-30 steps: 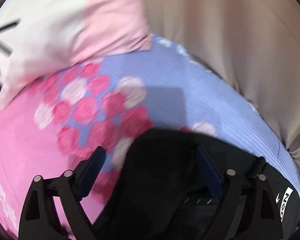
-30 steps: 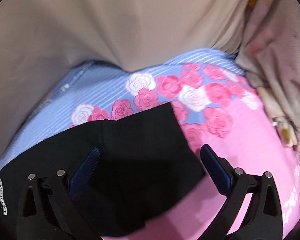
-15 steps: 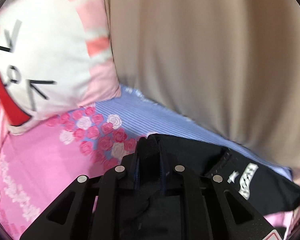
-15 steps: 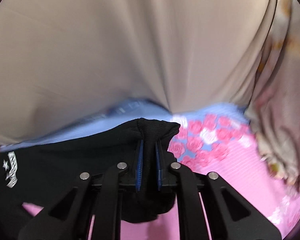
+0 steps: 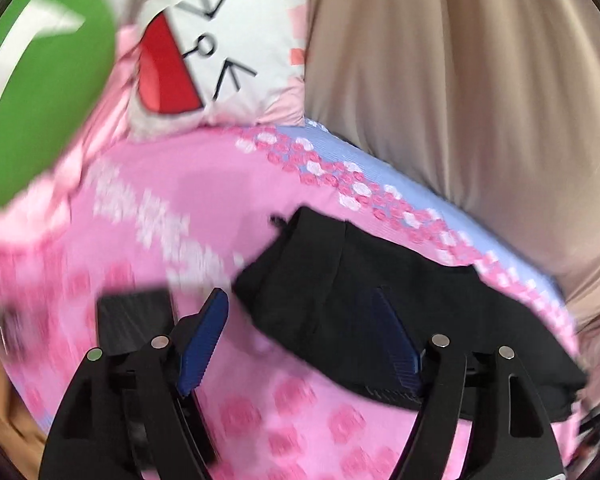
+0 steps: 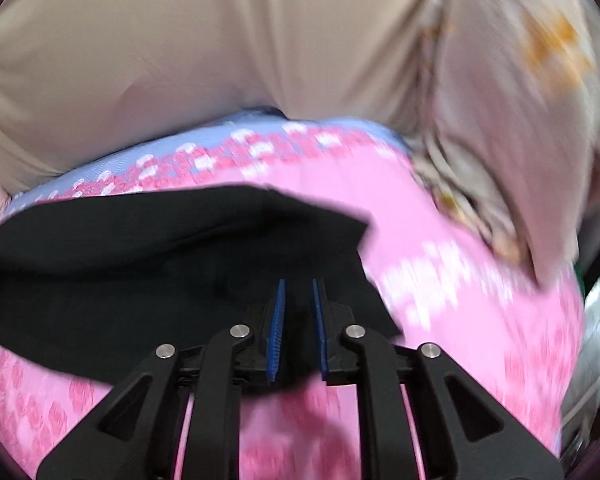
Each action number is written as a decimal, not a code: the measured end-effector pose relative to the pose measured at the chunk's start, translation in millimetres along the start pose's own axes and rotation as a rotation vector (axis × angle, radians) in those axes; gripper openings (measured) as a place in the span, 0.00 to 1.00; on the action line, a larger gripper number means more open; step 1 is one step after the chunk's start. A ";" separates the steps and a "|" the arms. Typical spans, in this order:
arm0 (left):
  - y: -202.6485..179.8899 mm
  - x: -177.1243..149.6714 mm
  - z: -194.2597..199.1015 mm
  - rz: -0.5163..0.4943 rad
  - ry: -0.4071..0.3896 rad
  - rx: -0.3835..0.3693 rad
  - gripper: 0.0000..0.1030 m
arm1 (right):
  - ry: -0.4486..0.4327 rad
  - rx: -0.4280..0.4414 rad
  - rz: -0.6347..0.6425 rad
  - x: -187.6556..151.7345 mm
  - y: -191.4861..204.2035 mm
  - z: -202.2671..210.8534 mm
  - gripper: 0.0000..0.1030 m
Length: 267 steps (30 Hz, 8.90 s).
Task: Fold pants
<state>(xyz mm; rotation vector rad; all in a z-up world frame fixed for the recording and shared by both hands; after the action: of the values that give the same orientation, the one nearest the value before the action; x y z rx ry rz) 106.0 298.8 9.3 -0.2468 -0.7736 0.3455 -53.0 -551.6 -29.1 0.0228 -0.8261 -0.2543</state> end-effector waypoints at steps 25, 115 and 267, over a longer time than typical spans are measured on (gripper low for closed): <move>-18.0 -32.6 -76.6 0.170 0.242 -0.062 0.02 | 0.121 0.350 -0.494 35.7 52.8 -54.9 0.67; 1.3 -38.4 -99.6 -0.181 0.282 0.233 0.07 | 0.128 -0.002 -0.323 -22.5 -54.0 -48.9 0.03; -264.5 -161.3 -79.5 -0.557 0.040 -0.154 0.71 | 0.210 0.474 0.332 -66.3 349.8 -28.8 0.30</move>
<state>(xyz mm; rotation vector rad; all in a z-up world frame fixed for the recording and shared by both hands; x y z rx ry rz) 112.3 -13.7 -58.2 -0.1721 -0.7964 -0.2448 0.1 -199.3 -55.2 0.3485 -0.6534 0.2577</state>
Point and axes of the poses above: each gripper's, at about its wrist camera, not at the fingertips, and z roughly against the way its jaws point, y to its left, x to its top, the point moved 9 cm from there along -z, roughly the way its jaws point, and after that the axes turned 2 degrees about x, right-handed, at the moved point
